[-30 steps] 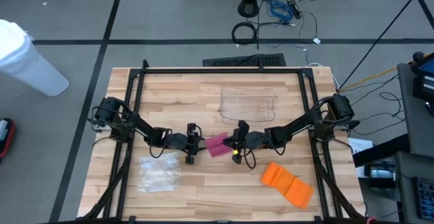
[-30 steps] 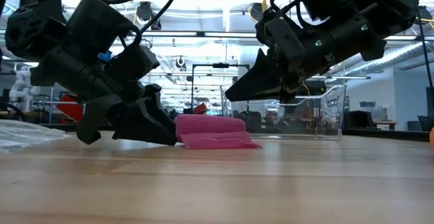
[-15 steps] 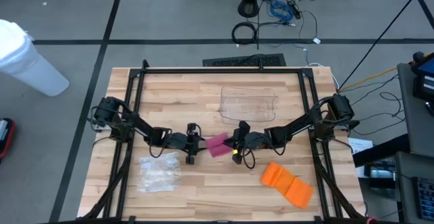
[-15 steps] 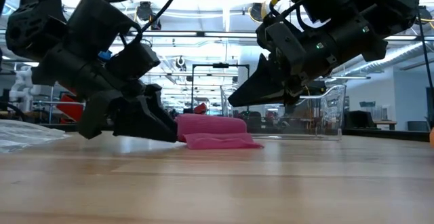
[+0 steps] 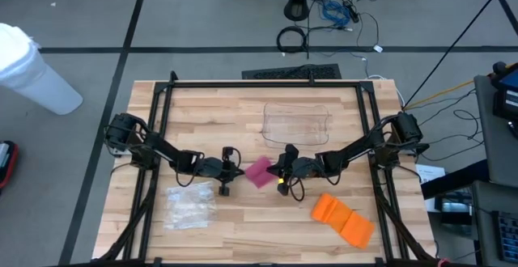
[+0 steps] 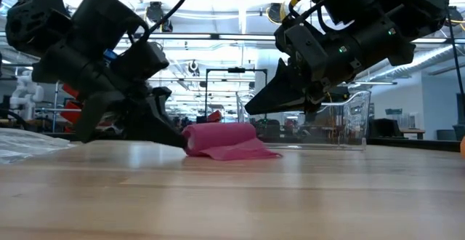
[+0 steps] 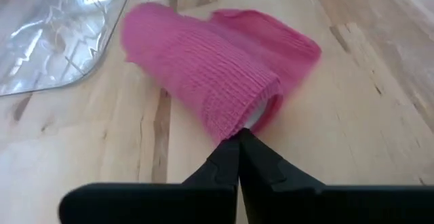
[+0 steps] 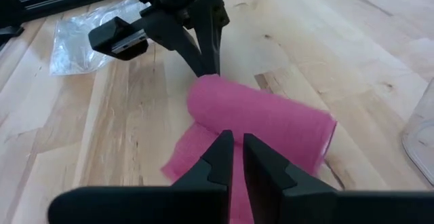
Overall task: Roll bandage
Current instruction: Roll the pink bandage
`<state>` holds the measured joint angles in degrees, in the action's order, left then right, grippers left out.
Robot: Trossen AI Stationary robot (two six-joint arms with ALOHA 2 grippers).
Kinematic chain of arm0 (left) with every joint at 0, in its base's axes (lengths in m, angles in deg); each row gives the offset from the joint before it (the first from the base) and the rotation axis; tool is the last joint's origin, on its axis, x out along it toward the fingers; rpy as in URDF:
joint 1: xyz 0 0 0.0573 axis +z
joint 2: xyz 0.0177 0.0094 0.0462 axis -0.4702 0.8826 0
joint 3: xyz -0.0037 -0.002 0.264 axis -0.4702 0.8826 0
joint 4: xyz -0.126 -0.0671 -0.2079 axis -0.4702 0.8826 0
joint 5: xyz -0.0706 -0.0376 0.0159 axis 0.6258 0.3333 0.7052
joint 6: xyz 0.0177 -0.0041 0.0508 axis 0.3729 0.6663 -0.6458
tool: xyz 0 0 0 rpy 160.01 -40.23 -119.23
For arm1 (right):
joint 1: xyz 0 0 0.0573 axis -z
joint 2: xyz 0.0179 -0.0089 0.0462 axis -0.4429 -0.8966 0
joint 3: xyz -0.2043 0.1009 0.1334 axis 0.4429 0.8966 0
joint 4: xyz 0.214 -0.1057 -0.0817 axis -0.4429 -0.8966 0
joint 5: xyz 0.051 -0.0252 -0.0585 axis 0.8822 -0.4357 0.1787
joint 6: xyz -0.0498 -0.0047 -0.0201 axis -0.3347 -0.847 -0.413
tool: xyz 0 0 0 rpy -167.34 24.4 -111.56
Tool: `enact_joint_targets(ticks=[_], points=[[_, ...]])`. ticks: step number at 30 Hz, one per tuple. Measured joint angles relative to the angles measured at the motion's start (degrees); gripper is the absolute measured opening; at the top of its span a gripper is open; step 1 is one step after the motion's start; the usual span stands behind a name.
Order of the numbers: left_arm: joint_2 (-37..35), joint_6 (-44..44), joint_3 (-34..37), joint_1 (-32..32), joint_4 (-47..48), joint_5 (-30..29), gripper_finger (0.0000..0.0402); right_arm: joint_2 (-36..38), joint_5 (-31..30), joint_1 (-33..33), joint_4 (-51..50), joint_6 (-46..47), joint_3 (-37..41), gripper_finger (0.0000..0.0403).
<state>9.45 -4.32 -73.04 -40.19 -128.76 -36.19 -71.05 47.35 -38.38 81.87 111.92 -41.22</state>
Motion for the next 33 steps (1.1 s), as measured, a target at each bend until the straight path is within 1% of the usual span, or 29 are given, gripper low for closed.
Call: enact_joint_targets(ticks=[5, 7, 9, 11, 12, 14, 16, 18, 21, 24, 26, 29, 33], points=[[0.0, 0.4, 0.0, 0.0, 1.7, 0.5, 0.0008, 0.0, 0.2, 0.0, -0.1, 0.4, 0.0, 0.002], [0.0, 0.5, 0.0, 0.0, 2.1, 3.3, 0.0008, 0.0, 0.2, 0.0, -1.1, 1.2, 0.0, 0.002], [-0.6, 0.6, 0.0, 0.1, 2.1, 8.0, 0.0008, 0.0, 0.2, 0.0, -2.9, 1.7, 0.0, 0.002], [-1.7, 0.6, -0.1, -0.1, 2.0, 11.5, 0.0008, 0.0, 0.0, 0.0, -4.1, 2.3, 0.0, 0.002], [-2.4, 0.6, -0.1, -0.1, 2.4, 12.8, 0.0008, 0.0, 0.0, 0.0, -4.5, 2.6, 0.0, 0.002], [-4.4, 0.9, -0.1, -0.2, 4.3, 13.5, 0.0008, 0.0, 0.0, -0.1, -4.7, 3.0, 0.0, 0.002], [-6.6, 2.0, -0.1, -0.4, 7.3, 12.1, 0.0008, 0.0, -0.1, -0.4, -4.7, 3.1, 0.0, 0.002], [-9.2, 3.2, -0.1, -0.4, 10.5, 7.8, 0.0008, 0.0, -0.1, -0.6, -4.7, 3.4, 0.0, 0.002], [-11.9, 4.3, -0.1, -0.5, 11.9, -0.9, 0.0008, -0.7, -0.1, -1.1, -4.8, 5.2, 0.0, 0.002], [-13.0, 4.9, -0.1, -0.7, 12.0, -5.6, 0.0008, -3.7, -0.4, -1.6, -3.8, 7.1, 0.0, 0.002], [-13.1, 5.0, -0.1, -0.7, 11.3, -7.7, 0.0008, -6.3, -0.4, -1.6, -1.5, 7.8, 0.0, 0.002], [-13.1, 4.6, -0.1, 0.0, 10.5, -8.2, 0.0008, -9.3, -0.4, -1.3, 4.3, 7.6, 0.0, 0.002], [-13.1, 4.7, -0.1, 1.1, 10.2, -8.3, 0.0008, -10.0, 0.0, -1.1, 5.0, 6.3, -1.7, 0.002]])
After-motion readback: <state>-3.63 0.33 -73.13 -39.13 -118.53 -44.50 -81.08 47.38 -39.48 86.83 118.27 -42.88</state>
